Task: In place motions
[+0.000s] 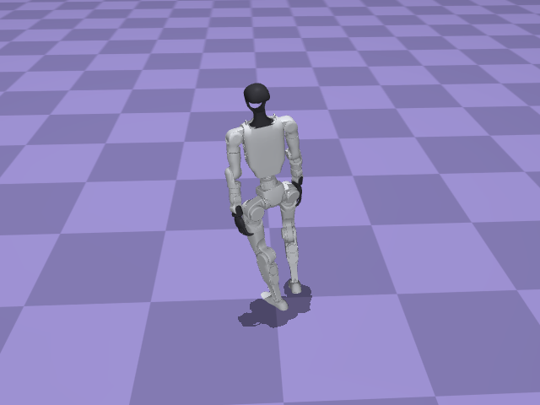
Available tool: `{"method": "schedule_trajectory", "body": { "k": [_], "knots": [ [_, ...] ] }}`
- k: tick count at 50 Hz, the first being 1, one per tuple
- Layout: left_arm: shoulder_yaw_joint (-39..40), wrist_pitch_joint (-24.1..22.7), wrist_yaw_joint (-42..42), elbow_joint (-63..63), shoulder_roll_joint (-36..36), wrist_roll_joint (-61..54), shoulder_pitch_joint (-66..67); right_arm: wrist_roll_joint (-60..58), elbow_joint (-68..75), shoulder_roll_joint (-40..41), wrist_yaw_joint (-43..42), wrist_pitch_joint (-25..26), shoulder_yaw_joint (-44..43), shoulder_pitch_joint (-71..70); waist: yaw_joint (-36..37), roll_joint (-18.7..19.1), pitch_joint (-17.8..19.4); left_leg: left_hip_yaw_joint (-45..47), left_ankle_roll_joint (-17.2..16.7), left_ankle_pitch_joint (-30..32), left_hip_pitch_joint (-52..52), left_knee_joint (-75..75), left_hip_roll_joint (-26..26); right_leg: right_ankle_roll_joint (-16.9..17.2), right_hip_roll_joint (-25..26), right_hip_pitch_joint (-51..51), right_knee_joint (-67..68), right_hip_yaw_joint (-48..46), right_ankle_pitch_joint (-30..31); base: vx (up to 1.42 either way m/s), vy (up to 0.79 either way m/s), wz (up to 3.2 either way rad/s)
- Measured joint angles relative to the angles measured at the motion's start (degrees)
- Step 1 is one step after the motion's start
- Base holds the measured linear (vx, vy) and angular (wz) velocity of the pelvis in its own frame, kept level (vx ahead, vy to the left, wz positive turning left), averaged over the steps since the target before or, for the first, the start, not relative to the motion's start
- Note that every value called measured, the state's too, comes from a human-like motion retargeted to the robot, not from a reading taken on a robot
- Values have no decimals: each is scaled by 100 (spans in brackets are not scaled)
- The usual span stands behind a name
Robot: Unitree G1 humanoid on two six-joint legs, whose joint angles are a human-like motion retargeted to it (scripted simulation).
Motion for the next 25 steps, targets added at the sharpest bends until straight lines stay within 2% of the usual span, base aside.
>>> {"method": "schedule_trajectory", "body": {
  "k": [3,6,10,13,16,20,25],
  "knots": [
    [-271,72,67,10,114,32,-315,-46,52,-148,-208,60,-161,38,-468,119,464,-222,134,13,196,59,125,-49,-66,-643,-79,-390,-234,3,-9,66],
    [-529,145,125,-111,192,282,-619,308,261,-268,-333,75,-373,164,-993,231,744,-461,276,22,215,109,209,-210,-332,-1666,-729,-605,-527,-1,-5,70],
    [-985,122,45,-396,289,282,-1084,868,710,-357,-255,253,-786,386,-1697,452,1114,-890,424,82,156,135,358,-302,-608,-3203,-1481,-53,-534,-8,3,91],
    [-1038,164,-1,-565,277,267,-1471,1337,1357,-384,-309,372,-1038,544,-2072,608,1449,-1180,500,126,158,190,571,-471,-920,-3929,-1720,-29,-471,-2,5,79],
    [-1112,108,-68,-855,149,113,-1730,1695,1782,-416,-331,653,-1218,858,-2224,749,1625,-1461,518,148,121,265,757,-545,-1188,-4412,-1632,312,-406,8,1,73],
    [-1305,-108,-164,-1182,-23,-138,-1895,1805,1782,-252,-428,941,-1332,1406,-2154,713,1710,-1619,534,118,242,334,789,-507,-1296,-4267,-1641,555,-288,13,-5,42],
    [-1415,-200,-211,-1333,-185,-26,-1646,1669,1782,-68,-263,777,-1269,1652,-2007,451,1532,-1584,511,164,596,145,555,-272,-1262,-2931,-1757,-40,-183,20,-4,5]
  ]
}}
